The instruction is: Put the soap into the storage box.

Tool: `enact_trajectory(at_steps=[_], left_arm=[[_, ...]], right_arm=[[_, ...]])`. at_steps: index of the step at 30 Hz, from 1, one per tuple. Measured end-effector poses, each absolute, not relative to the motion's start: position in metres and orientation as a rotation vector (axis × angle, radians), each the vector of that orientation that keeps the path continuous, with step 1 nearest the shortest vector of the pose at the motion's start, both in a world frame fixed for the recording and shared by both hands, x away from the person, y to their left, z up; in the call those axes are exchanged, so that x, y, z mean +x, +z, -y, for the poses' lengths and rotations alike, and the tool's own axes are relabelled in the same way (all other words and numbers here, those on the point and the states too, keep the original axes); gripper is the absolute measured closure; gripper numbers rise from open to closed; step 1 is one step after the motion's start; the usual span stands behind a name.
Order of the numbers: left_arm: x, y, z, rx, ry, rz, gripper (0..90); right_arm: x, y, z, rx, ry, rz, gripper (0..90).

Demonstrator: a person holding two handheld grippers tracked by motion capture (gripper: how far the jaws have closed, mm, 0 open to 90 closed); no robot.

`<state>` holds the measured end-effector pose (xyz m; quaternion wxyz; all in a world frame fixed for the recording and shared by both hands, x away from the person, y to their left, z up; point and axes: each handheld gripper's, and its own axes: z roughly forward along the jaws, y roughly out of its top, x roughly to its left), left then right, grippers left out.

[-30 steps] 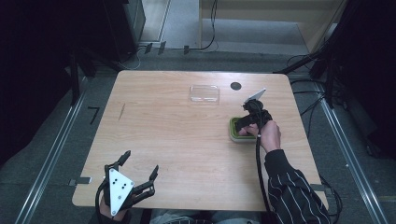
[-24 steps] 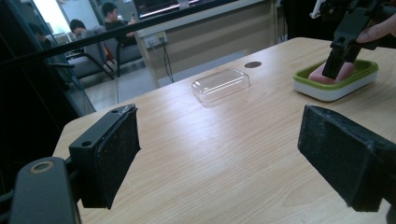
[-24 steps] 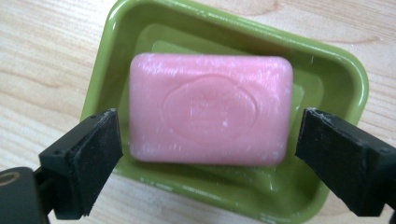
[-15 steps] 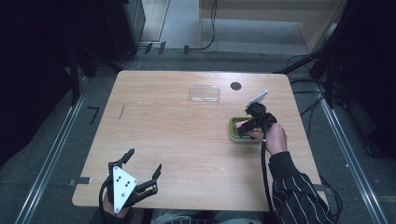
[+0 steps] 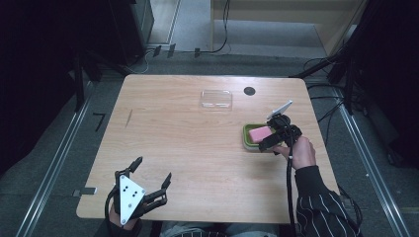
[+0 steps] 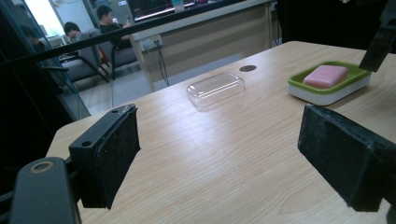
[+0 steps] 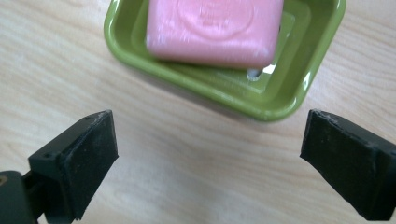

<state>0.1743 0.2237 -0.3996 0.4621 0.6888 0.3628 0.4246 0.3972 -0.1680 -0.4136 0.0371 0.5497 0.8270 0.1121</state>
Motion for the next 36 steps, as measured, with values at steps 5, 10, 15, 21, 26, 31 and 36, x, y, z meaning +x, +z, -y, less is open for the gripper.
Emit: enact_trajectory(at_steps=[5,10,15,21,26,31,36], left_arm=[[0.174,-0.399,-0.224,1.693,1.046,-0.896,13.0],[0.174,-0.399,-0.224,1.69,1.047,-0.898,13.0],[0.174,-0.399,-0.224,1.693,1.046,-0.898,13.0],[0.174,-0.399,-0.224,1.693,1.046,-0.898,13.0],[0.174,-0.4,-0.224,1.693,1.046,-0.898,13.0],[0.174,-0.4,-0.224,1.693,1.046,-0.898,13.0],[0.174,-0.4,-0.224,1.693,1.045,-0.899,13.0]], right_arm=[[0.384,-0.409,0.172,1.65,0.342,-2.55,3.7],[0.368,-0.408,0.173,1.615,0.319,-2.57,3.7],[0.354,-0.409,0.174,1.561,0.303,-2.593,3.7],[0.338,-0.412,0.177,1.526,0.3,-2.612,3.8],[0.327,-0.417,0.184,1.527,0.291,-2.621,4.5],[0.313,-0.427,0.191,1.551,0.318,-2.631,7.3],[0.3,-0.435,0.197,1.572,0.335,-2.64,7.7]])
